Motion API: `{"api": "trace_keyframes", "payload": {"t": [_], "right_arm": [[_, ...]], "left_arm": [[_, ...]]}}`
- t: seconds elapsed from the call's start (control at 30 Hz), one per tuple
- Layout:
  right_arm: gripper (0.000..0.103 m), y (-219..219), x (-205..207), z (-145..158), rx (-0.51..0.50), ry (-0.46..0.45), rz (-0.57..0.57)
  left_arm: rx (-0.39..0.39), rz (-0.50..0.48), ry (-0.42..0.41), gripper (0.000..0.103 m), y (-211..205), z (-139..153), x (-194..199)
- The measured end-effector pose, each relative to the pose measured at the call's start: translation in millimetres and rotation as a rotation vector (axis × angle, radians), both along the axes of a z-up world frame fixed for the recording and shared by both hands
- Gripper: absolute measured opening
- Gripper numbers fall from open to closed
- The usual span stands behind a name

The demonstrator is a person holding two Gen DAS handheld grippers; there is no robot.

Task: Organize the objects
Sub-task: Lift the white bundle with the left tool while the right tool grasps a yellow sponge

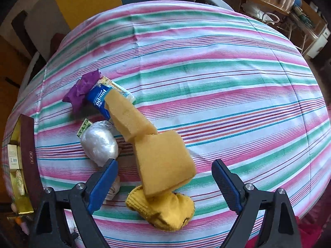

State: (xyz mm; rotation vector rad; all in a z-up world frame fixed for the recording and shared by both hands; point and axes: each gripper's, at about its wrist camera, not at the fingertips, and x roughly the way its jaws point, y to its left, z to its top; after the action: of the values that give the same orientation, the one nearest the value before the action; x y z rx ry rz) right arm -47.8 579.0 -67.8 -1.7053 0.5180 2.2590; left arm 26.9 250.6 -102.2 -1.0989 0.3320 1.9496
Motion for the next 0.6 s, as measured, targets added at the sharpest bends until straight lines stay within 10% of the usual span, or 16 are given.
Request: {"api": "trace_keyframes", "payload": {"t": [0.07, 0.1, 0.6], "right_arm": [[0.087, 3.0, -2.4, -10.3, -0.027, 0.002, -0.008], [0.054, 2.9, -1.9, -14.2, -0.026, 0.007, -0.007], [0.053, -62.6, 41.2, 51.8, 0.077, 0.261, 0.089]], "left_arm": [[0.003, 0.003, -0.003, 0.034, -0.3, 0.0, -0.4], [0.004, 0.003, -0.003, 0.034, -0.4, 0.0, -0.5], [0.034, 0.008, 0.020, 0.034, -10.1, 12.9, 2.1]]}}
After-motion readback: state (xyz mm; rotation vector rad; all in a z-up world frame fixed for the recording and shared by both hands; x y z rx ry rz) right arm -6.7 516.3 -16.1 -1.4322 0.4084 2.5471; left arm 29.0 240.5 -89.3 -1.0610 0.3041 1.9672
